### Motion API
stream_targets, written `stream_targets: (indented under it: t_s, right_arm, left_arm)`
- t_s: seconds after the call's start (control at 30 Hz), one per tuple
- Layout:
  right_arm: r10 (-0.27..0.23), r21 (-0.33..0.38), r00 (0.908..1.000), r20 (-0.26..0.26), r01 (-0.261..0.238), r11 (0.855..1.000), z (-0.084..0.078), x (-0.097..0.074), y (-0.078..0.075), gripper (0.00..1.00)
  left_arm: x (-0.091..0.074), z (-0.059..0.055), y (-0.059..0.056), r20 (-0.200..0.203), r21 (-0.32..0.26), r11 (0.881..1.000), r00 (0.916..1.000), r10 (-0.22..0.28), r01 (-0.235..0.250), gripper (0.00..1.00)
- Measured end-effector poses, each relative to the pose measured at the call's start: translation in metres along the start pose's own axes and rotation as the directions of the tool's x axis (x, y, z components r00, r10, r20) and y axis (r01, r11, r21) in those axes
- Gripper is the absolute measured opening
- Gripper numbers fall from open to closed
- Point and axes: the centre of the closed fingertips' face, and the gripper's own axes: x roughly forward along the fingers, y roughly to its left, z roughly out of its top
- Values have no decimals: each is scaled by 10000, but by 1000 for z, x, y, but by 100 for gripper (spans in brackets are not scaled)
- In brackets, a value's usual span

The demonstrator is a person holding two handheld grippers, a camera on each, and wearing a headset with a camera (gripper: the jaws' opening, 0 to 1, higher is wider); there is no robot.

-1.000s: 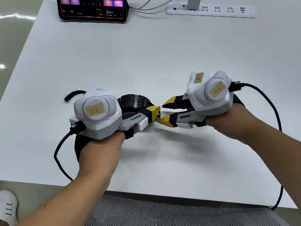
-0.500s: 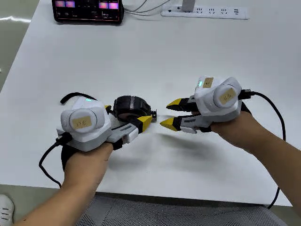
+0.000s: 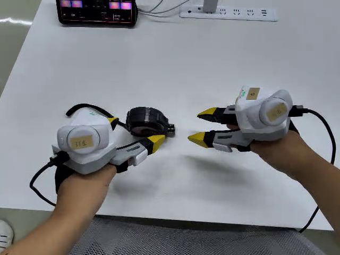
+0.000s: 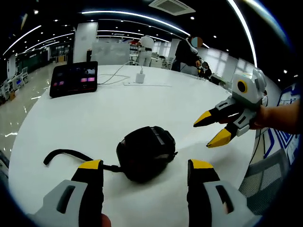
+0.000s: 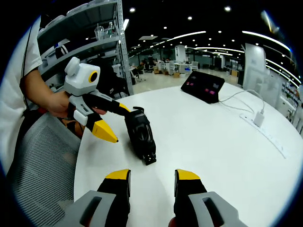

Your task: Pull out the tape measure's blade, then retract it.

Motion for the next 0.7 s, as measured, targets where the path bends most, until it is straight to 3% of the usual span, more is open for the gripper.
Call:
stream_targets:
  t_s: [0.23,0.7]
  right_arm:
    - [-213,324,9997,72,210,9993,-5,-15,1,37]
    - [-1074,722,9939,233,1055,9918,-9,-46,-4,50]
  left_arm:
    - [-15,-6,-1,-216,627,9974,9992,-337,350,66]
    - [-39,-5,3,-255,960,9933,9977,-629,651,73]
